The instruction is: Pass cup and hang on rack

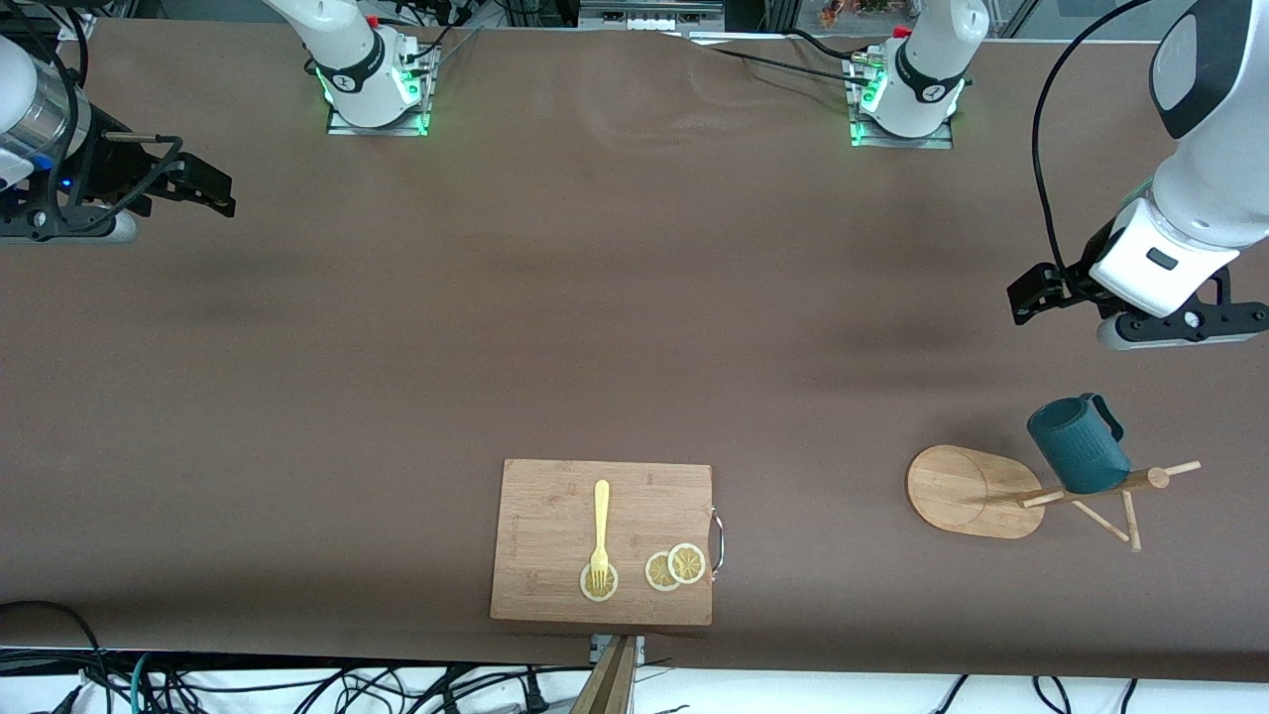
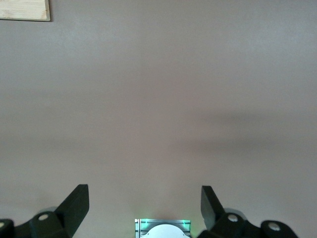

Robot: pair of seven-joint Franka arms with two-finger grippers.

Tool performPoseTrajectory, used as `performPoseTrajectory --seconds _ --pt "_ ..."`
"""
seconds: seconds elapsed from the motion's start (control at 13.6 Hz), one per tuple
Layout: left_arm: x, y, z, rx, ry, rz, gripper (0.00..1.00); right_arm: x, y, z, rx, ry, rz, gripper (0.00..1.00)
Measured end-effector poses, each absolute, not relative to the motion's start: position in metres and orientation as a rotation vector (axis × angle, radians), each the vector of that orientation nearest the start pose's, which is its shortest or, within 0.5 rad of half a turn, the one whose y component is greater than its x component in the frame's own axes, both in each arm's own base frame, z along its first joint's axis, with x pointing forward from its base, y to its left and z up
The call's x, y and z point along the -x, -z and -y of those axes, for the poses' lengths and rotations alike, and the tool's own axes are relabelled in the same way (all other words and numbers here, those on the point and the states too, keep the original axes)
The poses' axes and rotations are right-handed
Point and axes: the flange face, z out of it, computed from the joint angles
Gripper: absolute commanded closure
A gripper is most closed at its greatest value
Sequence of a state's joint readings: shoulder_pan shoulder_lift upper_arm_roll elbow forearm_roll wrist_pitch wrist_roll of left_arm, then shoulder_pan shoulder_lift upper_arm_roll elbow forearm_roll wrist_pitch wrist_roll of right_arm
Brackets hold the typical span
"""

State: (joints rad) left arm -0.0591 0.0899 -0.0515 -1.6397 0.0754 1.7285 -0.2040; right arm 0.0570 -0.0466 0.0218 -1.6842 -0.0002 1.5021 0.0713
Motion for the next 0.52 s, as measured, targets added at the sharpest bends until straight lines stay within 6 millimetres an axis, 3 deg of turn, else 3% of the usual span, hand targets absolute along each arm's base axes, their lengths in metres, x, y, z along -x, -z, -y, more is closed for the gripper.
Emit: performPoseTrajectory --seconds 0.52 --pt "-0.5758 -0.5565 0.0569 3.069 0.01 0.096 0.0 -0.5274 -0.5912 -0.0418 3.146 -0.213 0.012 0.0"
